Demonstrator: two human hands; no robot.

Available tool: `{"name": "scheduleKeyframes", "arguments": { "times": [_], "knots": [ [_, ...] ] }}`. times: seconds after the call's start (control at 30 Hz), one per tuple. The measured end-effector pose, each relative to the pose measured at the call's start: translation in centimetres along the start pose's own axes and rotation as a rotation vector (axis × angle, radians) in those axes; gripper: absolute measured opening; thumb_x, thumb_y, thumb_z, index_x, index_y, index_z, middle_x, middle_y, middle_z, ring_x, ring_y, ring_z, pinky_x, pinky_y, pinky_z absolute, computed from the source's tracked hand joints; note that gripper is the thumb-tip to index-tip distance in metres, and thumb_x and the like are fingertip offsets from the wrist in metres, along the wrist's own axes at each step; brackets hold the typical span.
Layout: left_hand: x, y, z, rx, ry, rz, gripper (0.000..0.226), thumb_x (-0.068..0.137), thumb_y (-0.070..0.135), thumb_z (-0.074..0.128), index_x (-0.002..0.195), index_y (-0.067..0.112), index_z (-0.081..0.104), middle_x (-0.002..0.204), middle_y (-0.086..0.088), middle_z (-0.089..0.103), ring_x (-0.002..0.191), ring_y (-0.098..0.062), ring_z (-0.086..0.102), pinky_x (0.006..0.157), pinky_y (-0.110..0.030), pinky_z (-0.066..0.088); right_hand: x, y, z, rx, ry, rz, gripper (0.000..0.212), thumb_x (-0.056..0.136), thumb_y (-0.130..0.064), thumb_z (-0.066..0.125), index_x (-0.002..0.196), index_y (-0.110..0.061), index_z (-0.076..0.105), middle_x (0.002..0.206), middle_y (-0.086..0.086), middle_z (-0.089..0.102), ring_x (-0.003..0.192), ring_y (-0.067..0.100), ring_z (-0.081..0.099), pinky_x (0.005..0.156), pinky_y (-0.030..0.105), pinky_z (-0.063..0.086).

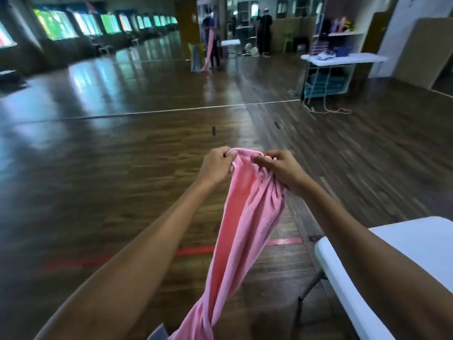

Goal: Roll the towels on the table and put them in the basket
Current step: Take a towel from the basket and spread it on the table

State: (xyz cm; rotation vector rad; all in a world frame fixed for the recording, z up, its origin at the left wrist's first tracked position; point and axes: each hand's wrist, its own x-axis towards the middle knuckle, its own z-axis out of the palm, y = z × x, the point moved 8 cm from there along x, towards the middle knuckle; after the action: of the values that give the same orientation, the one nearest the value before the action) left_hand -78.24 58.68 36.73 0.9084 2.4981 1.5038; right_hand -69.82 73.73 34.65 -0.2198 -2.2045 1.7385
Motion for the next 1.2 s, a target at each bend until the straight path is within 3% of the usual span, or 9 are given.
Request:
{"name": "scheduleKeyframes", "arguments": {
  "times": [0.1, 0.23, 0.33, 0.5, 0.63, 0.77, 0.93, 1.07, 1.2],
  "knots": [
    [3.4, 1.8, 5.0, -0.012, -0.040, 0.026, 0.031, 0.095, 0.019, 0.051, 0.064, 0.014, 0.055, 0.051, 0.003, 0.056, 0.041, -0.003, 0.044, 0.055, -0.027, 0.037, 1.2, 1.7, -5.7, -0.054, 0.091, 0.017, 0.027, 0.086, -0.023, 0.072, 0.069, -0.004, 0.064, 0.062, -0.001, 0.052, 0.058, 0.006, 0.046, 0.055, 0.024, 0.036],
    [10.4, 2.6, 12.0, -0.080, -0.043, -0.033, 0.035, 0.096, 0.017, 0.050, 0.061, 0.017, 0.055, 0.047, 0.004, 0.055, 0.040, -0.007, 0.044, 0.054, -0.028, 0.035, 6.6, 5.2, -13.1, -0.146, 0.210, 0.045, 0.028, 0.083, -0.033, 0.075, 0.092, -0.008, 0.067, 0.073, -0.003, 0.062, 0.063, 0.007, 0.055, 0.062, 0.027, 0.042],
    [17.3, 2.9, 15.4, -0.070, 0.016, -0.097, 0.034, 0.095, 0.018, 0.050, 0.062, 0.017, 0.058, 0.047, 0.004, 0.055, 0.041, -0.012, 0.045, 0.057, -0.029, 0.036, 11.9, 7.6, -18.9, -0.075, 0.268, 0.185, 0.039, 0.080, -0.045, 0.075, 0.101, -0.020, 0.053, 0.085, -0.004, 0.053, 0.069, 0.008, 0.050, 0.060, 0.026, 0.038],
    [27.7, 2.3, 15.8, 0.065, 0.144, -0.139, 0.026, 0.093, 0.019, 0.049, 0.080, 0.008, 0.069, 0.068, -0.010, 0.066, 0.068, -0.024, 0.062, 0.069, -0.037, 0.050, 18.6, 10.8, -30.7, 0.039, 0.378, 0.263, 0.039, 0.053, -0.018, 0.052, 0.088, -0.026, 0.038, 0.098, 0.007, 0.040, 0.073, 0.013, 0.037, 0.057, 0.026, 0.031],
    [33.1, -0.1, 13.3, 0.185, 0.248, -0.195, 0.030, 0.088, 0.025, 0.048, 0.087, 0.006, 0.072, 0.086, -0.020, 0.070, 0.082, -0.030, 0.067, 0.079, -0.042, 0.055, 20.7, 12.2, -39.1, -0.277, 0.342, 0.249, 0.031, 0.081, 0.000, 0.043, 0.104, -0.020, 0.037, 0.107, 0.006, 0.032, 0.078, 0.012, 0.034, 0.056, 0.020, 0.030],
    [38.1, -6.7, 9.4, 0.194, 0.348, -0.295, 0.045, 0.073, 0.042, 0.043, 0.086, 0.008, 0.069, 0.087, -0.024, 0.070, 0.086, -0.037, 0.069, 0.079, -0.047, 0.056, 21.0, 13.2, -47.8, -0.550, 0.543, 0.199, 0.039, 0.080, 0.006, 0.035, 0.110, -0.005, 0.057, 0.111, 0.013, 0.048, 0.092, 0.022, 0.050, 0.067, 0.020, 0.037],
    [35.2, -6.1, 8.4, 0.242, 0.444, -0.336, 0.050, 0.081, 0.039, 0.039, 0.086, -0.001, 0.069, 0.087, -0.030, 0.067, 0.086, -0.043, 0.066, 0.077, -0.048, 0.052, 17.0, 13.8, -53.9, -0.629, 0.780, 0.206, 0.036, 0.084, 0.006, 0.045, 0.106, -0.003, 0.072, 0.105, 0.018, 0.069, 0.100, 0.032, 0.064, 0.083, 0.029, 0.048],
    [30.6, -5.2, 11.7, 0.305, 0.328, -0.290, 0.036, 0.093, 0.030, 0.046, 0.093, 0.000, 0.065, 0.099, -0.033, 0.063, 0.096, -0.044, 0.060, 0.080, -0.047, 0.047, 11.9, 16.2, -55.1, -0.629, 0.893, 0.317, 0.035, 0.088, 0.003, 0.046, 0.106, -0.007, 0.074, 0.109, 0.018, 0.069, 0.103, 0.034, 0.064, 0.093, 0.035, 0.051],
    [24.1, -4.6, 16.1, 0.265, 0.194, -0.213, 0.024, 0.097, 0.021, 0.051, 0.096, 0.002, 0.066, 0.089, -0.015, 0.060, 0.085, -0.024, 0.053, 0.071, -0.034, 0.036, 5.4, 18.4, -55.5, -0.594, 0.948, 0.377, 0.042, 0.084, 0.005, 0.040, 0.101, -0.012, 0.075, 0.105, 0.019, 0.070, 0.100, 0.037, 0.064, 0.091, 0.038, 0.053]
  ]
}}
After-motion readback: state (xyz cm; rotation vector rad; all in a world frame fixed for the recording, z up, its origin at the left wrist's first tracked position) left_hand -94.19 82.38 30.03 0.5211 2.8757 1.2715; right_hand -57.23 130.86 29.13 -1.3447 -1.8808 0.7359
